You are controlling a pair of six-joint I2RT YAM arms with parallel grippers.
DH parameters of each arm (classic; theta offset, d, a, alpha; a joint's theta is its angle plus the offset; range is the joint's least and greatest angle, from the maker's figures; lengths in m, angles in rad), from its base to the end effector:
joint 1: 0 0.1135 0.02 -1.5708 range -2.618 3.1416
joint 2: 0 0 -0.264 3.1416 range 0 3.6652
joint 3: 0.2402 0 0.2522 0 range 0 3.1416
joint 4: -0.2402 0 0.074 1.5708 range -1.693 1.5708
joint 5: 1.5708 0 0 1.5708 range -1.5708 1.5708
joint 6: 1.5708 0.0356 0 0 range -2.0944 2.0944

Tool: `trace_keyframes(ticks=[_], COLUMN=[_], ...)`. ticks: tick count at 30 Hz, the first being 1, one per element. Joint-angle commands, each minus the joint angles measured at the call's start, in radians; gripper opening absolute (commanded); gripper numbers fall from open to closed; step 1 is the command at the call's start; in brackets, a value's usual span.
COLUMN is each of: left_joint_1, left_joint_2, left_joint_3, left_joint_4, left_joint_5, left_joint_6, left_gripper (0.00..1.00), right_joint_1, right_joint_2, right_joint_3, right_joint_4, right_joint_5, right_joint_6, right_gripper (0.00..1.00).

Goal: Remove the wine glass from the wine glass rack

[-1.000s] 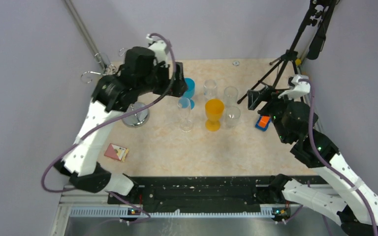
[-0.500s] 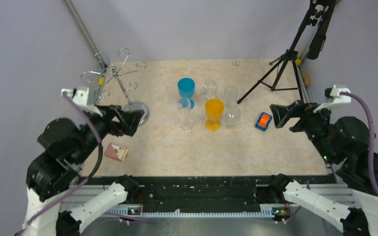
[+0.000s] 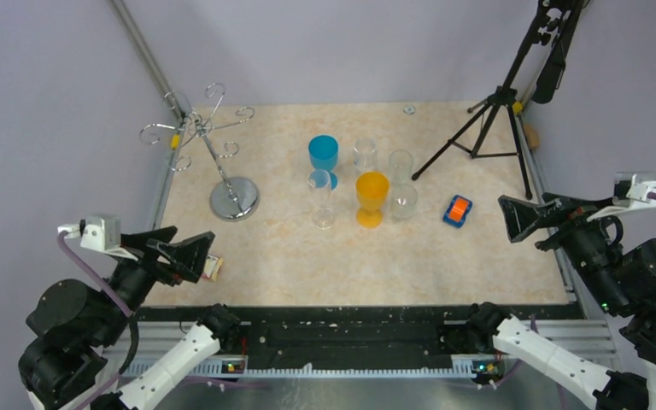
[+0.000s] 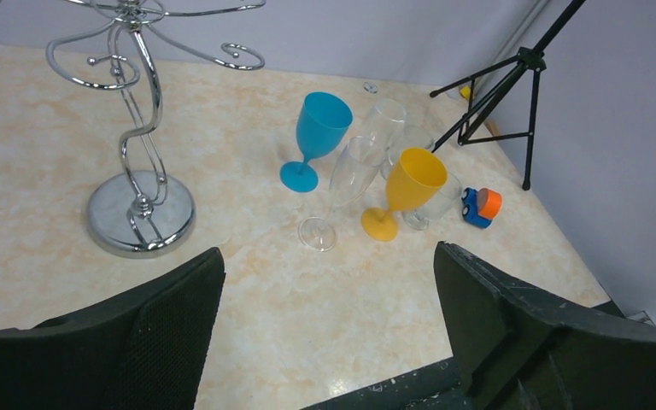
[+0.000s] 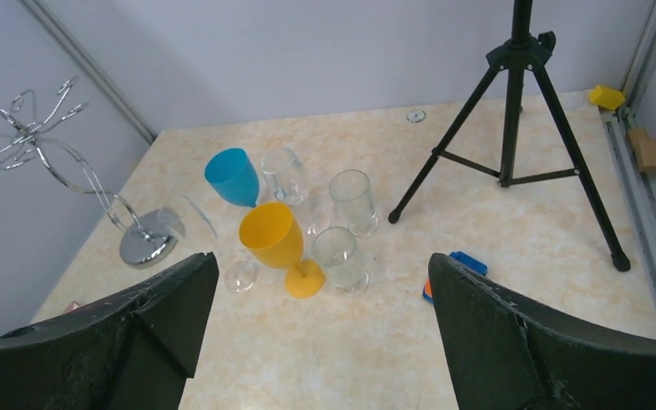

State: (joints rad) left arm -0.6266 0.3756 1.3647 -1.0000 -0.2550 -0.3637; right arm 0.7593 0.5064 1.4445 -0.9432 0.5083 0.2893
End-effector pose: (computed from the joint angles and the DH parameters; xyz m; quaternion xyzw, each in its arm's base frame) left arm -0.0212 0.0264 0.4468 0.0038 0.7108 -0.2519 0.6567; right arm 0.0052 -0.0190 0.4740 0.0127 0.7086 0.1874 0.6802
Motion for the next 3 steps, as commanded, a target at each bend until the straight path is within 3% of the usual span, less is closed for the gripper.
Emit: trace_keyframes(ticks=[1,3], left_joint_1=[0.0,0.0], left_joint_2=[-0.003,-0.003], left_joint_3=[-0.005,-0.007], left_joint_4=[-0.042,-0.052], left_joint_5=[-0.031,-0.036], left_joint_6=[-0.007,-0.007], left_gripper=[0.95,0.97], right_joint_1=[0.006,0.006], right_joint_2=[-0.016,-0.015], right_joint_3=[-0.036,-0.048], right_joint_4=[0.009,0.009], right_joint_5=[0.004,0.008], right_joint_6=[0.006,0.016], right_gripper=[0.97,0.97])
